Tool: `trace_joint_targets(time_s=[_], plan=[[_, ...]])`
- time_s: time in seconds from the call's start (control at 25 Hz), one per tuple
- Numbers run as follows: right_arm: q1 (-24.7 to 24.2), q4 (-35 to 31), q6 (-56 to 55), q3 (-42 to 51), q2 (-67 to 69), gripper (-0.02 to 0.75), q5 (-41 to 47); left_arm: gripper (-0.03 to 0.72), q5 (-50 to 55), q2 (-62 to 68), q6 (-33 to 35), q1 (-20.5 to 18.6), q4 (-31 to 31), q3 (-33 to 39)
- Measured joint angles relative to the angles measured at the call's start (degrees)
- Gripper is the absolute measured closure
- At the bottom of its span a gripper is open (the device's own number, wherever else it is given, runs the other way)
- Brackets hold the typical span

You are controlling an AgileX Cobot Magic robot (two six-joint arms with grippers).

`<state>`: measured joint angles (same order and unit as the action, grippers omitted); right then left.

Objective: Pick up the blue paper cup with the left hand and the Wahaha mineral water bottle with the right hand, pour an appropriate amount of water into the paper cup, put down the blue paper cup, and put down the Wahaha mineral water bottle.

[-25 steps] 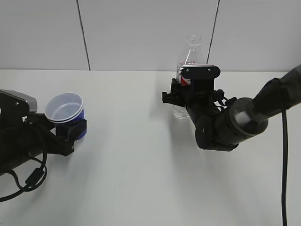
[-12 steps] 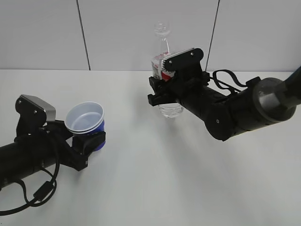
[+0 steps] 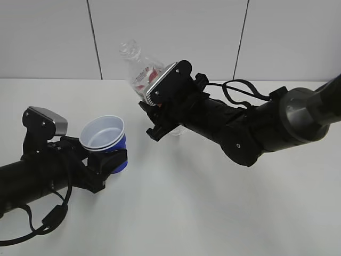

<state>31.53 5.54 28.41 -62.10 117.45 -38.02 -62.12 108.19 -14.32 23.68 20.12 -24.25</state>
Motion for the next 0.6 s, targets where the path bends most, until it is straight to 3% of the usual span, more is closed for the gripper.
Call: trace_joint_targets(time_s=[0.6], plan=[[0.0,-0.73,27.57,0.0,0.0,0.241,-0.35,0.188,11.63,-5.78,-0.08,0.0,0.0,0.19]])
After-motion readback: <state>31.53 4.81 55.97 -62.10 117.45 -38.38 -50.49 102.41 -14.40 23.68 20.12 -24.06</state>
